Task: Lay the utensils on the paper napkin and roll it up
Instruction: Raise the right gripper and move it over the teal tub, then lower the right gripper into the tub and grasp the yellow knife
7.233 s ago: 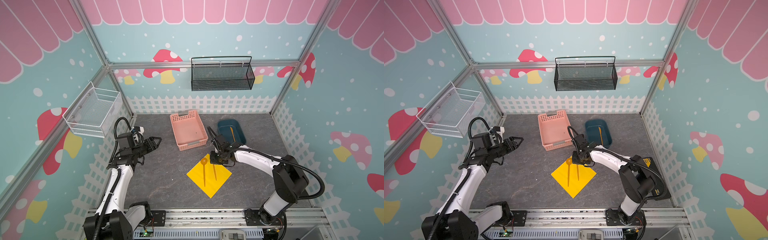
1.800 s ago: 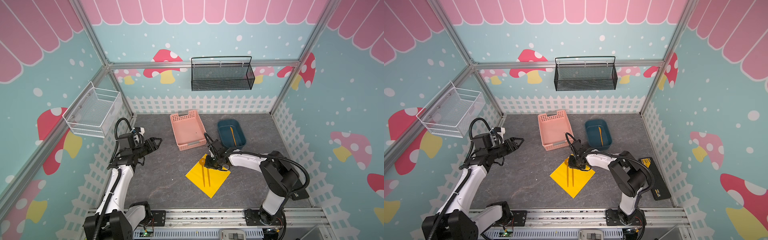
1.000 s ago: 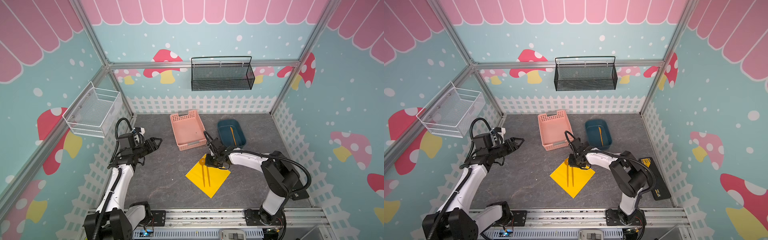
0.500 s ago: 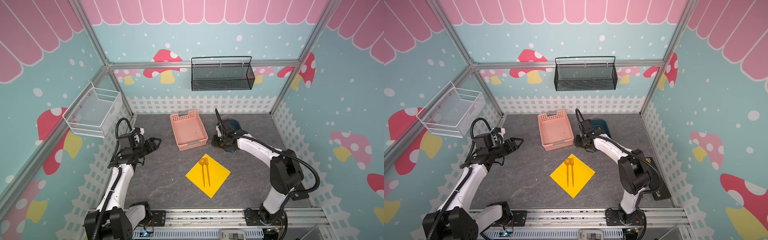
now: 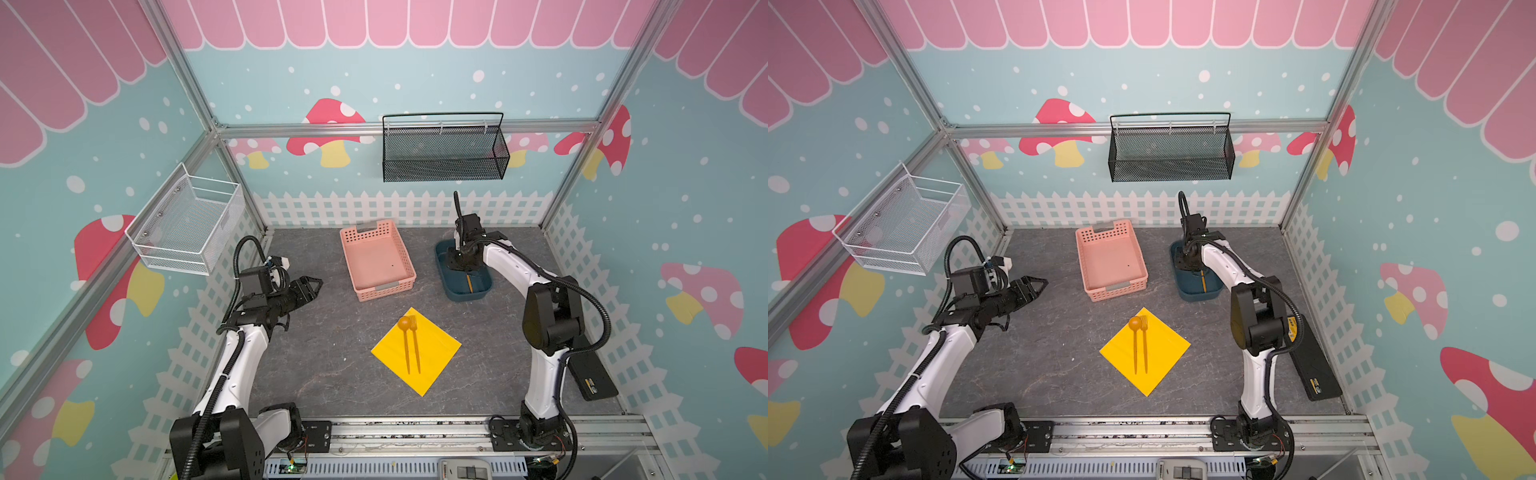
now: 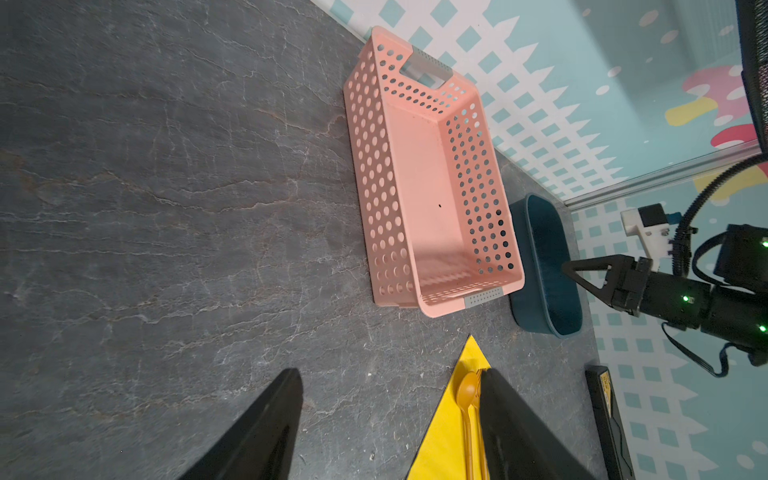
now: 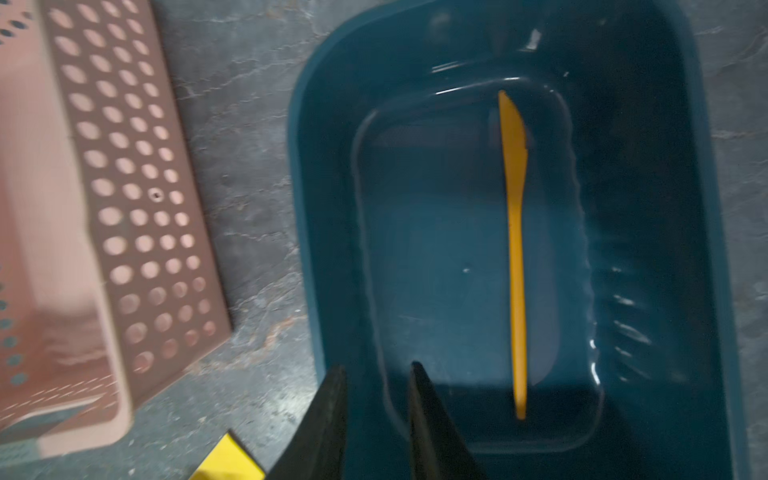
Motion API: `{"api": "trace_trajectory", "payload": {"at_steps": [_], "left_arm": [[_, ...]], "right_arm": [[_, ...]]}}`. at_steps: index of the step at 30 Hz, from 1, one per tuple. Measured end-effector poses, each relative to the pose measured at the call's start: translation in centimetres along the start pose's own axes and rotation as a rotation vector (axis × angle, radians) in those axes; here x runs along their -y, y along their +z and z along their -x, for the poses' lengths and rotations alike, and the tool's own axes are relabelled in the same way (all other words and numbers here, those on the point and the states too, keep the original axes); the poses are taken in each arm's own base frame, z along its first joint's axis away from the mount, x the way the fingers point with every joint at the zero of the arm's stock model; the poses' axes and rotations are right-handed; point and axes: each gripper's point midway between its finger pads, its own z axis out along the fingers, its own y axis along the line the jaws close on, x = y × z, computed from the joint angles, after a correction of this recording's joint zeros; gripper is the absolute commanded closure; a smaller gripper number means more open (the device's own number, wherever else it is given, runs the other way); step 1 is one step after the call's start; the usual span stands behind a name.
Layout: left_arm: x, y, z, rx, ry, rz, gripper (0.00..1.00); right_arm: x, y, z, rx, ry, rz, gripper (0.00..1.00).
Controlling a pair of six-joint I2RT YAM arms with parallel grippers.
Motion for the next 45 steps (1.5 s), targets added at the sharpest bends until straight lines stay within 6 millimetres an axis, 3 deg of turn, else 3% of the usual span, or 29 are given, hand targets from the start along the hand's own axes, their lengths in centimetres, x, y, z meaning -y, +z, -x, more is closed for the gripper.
{"api": "trace_trajectory", "payload": {"at_steps": [9,18,27,33,45], "left_arm": [[-1.1,0.5,-0.4,-0.019,-0.008,0.042,0.30],[-1.6,0.7,-0.5,-0.027,-0.002,0.061,0.30],[-2.0,0.7,-0.6,-0.030,0.000,0.082,0.30],[-2.1,0.7,-0.6,-0.031,0.002,0.090,0.30],[-2.5,0.6,-0.7,-0.034,0.008,0.110,0.30]], "right_arm": [[3.5,3.6,0.8,-0.071,-0.027,-0.084,0.75],[5.3,5.4,1.8,-0.096,-0.023,-0.083,0.78],[7.3,6.8,1.0,-0.146,-0.005,-0.078,0.80],[7.6,7.6,0.6,-0.166,-0.005,-0.078,0.82],[7.5,8.2,1.6,-0.147,-0.017,-0.073,0.90]]}}
